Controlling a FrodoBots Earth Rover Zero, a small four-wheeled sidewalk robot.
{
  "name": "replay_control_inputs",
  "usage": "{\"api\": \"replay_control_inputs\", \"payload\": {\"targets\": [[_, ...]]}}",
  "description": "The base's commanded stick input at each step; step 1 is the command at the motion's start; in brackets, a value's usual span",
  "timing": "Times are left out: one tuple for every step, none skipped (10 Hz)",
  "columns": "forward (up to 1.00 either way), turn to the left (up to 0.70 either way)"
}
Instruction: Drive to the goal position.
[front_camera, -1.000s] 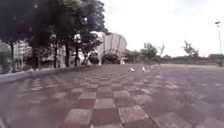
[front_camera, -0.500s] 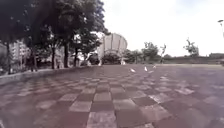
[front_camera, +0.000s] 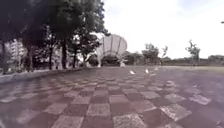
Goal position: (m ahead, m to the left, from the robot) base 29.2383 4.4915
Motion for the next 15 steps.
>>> {"api": "replay_control_inputs", "payload": {"targets": [[1.00, 0.00], [1.00, 0.01], [1.00, 0.12], [1.00, 0.15], [1.00, 0.05], [1.00, 0.00], [1.00, 0.00], [1.00, 0.00], [1.00, 0.00], [1.00, 0.00], [1.00, 0.00], [1.00, 0.00], [1.00, 0.00], [1.00, 0.04], [1.00, 0.10]]}}
